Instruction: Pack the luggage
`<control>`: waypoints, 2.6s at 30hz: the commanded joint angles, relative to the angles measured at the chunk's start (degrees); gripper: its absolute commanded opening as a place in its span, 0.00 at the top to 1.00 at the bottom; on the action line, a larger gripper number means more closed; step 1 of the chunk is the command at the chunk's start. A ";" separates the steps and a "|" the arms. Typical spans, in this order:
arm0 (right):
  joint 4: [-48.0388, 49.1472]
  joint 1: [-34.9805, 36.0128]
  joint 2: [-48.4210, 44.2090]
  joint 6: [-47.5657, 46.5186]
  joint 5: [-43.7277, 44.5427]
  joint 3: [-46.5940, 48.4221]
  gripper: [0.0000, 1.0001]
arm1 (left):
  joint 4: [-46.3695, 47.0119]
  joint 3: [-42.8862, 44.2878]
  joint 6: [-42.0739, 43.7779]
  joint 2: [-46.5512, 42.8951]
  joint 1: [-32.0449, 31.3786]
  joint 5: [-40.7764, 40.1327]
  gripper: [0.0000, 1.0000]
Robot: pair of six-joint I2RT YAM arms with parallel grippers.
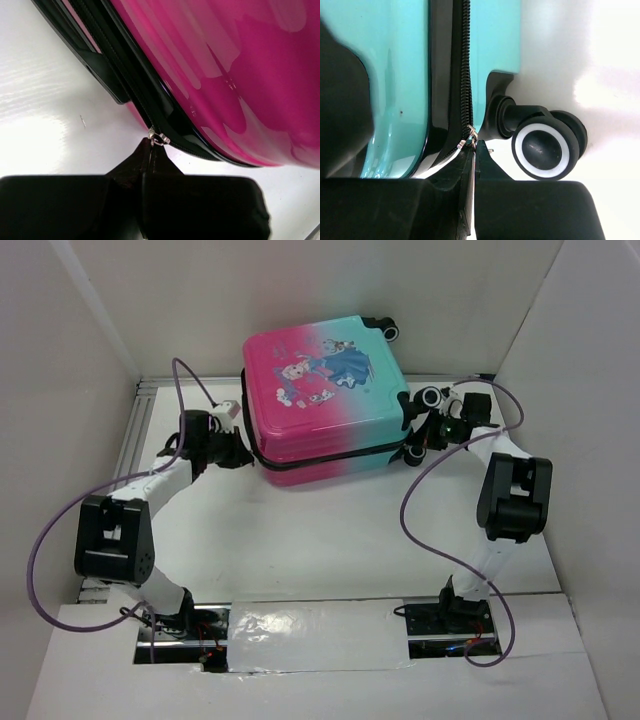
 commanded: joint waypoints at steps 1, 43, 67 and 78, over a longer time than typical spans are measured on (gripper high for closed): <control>-1.18 -7.56 3.71 -4.28 14.51 3.74 1.00 | -3.72 4.97 4.86 2.93 7.23 -14.17 1.00; -7.43 1.84 42.90 -15.72 8.36 62.19 1.00 | -15.34 49.44 23.60 34.39 9.52 -1.86 1.00; 27.90 10.37 53.19 2.21 19.51 70.55 1.00 | -5.52 73.02 14.12 49.43 8.20 -9.85 1.00; 20.82 10.20 45.74 9.25 26.37 67.48 0.07 | 5.23 55.56 19.28 36.99 4.25 6.21 1.00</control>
